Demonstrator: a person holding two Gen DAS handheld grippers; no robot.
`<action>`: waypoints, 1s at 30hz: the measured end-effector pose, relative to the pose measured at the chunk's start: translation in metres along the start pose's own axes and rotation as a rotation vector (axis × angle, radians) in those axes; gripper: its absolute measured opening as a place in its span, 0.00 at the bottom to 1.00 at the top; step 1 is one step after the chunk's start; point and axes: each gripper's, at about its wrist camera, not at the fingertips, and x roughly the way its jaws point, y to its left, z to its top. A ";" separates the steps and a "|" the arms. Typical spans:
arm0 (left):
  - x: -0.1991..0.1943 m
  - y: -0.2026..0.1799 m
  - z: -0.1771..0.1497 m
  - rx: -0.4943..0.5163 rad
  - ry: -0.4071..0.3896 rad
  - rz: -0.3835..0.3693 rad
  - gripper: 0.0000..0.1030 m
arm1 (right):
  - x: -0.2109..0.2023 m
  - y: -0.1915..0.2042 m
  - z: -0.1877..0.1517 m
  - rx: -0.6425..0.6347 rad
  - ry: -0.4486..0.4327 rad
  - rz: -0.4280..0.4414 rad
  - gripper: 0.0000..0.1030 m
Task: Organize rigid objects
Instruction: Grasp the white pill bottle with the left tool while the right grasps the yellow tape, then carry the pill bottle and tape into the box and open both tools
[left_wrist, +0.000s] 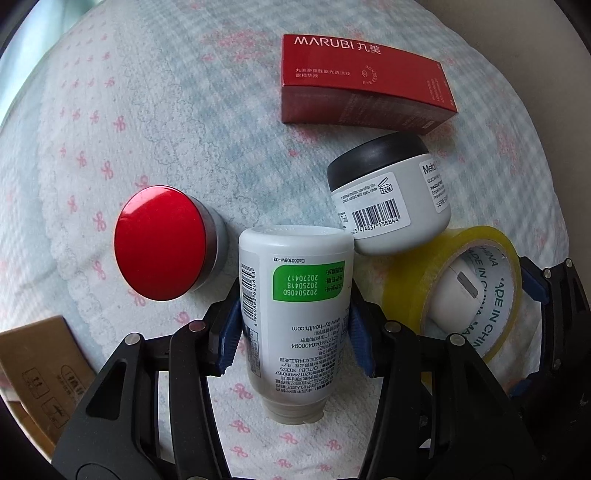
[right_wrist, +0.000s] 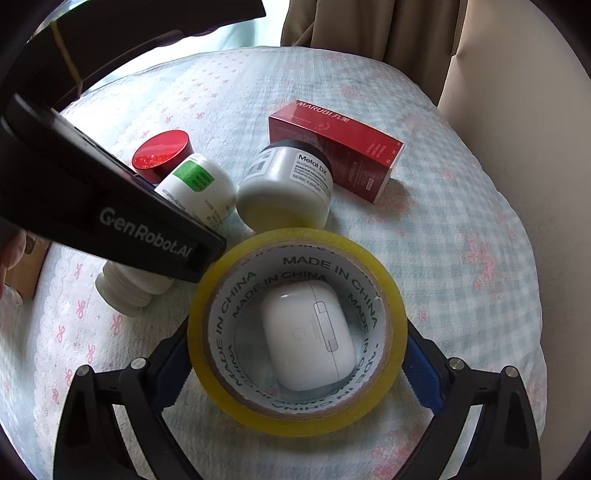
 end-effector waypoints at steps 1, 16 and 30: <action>-0.003 0.005 0.000 0.005 -0.004 -0.002 0.45 | -0.001 0.000 0.000 0.003 -0.002 0.001 0.94; -0.083 0.043 -0.023 -0.031 -0.075 -0.055 0.45 | -0.037 -0.001 0.009 0.049 -0.027 -0.041 0.94; -0.241 0.082 -0.118 -0.100 -0.260 -0.093 0.45 | -0.181 0.038 0.039 0.094 -0.083 -0.088 0.94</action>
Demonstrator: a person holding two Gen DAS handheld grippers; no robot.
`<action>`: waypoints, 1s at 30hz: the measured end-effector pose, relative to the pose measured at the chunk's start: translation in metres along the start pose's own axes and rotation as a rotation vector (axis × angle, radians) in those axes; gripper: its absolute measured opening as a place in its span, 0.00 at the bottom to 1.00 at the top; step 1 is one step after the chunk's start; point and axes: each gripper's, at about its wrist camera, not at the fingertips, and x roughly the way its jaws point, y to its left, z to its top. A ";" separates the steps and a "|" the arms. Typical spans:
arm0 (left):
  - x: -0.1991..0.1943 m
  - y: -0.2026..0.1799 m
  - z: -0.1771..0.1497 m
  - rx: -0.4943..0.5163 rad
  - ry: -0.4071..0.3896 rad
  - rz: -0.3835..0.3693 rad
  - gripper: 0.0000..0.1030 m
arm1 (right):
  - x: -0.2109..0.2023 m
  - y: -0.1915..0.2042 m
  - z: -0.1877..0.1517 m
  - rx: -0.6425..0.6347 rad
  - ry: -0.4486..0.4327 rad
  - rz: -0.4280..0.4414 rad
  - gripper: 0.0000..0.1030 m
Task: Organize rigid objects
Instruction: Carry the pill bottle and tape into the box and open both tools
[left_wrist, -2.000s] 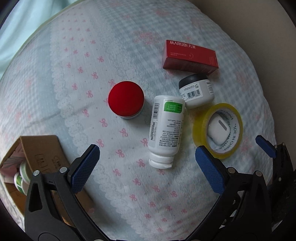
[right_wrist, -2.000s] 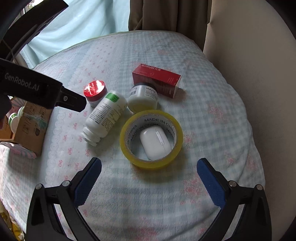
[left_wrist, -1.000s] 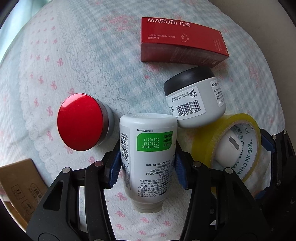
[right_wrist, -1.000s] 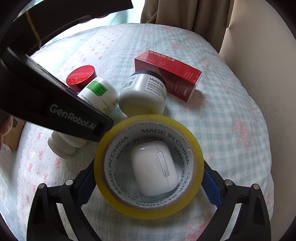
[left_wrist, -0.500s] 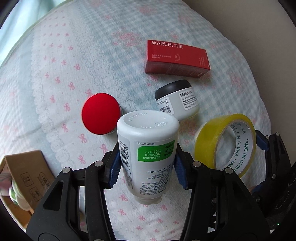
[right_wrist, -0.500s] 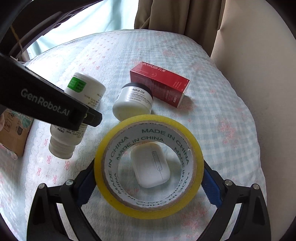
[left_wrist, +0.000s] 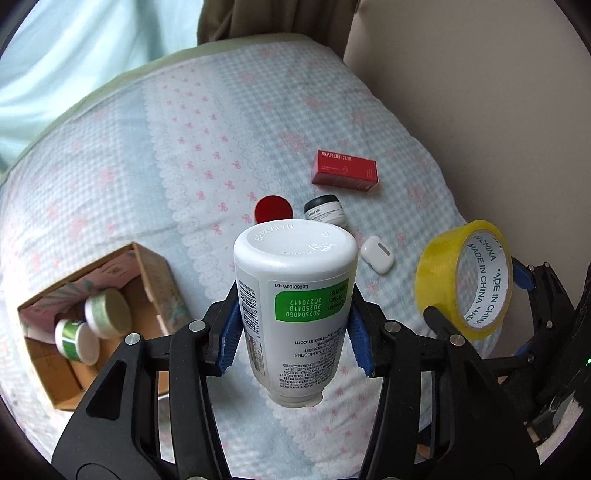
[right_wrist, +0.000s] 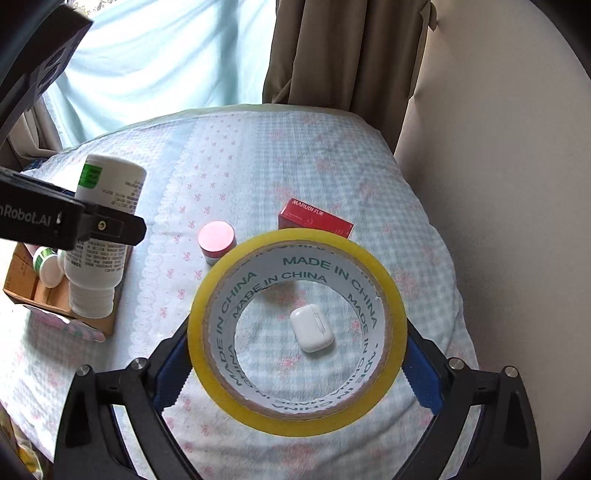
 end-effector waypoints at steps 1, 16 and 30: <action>-0.014 0.006 -0.005 0.002 -0.016 0.000 0.45 | -0.015 0.006 0.003 0.002 -0.003 -0.003 0.94; -0.178 0.163 -0.087 -0.027 -0.147 0.036 0.45 | -0.155 0.148 0.063 0.118 -0.046 0.032 0.94; -0.158 0.302 -0.143 -0.234 -0.105 0.096 0.45 | -0.108 0.260 0.091 0.108 0.078 0.198 0.94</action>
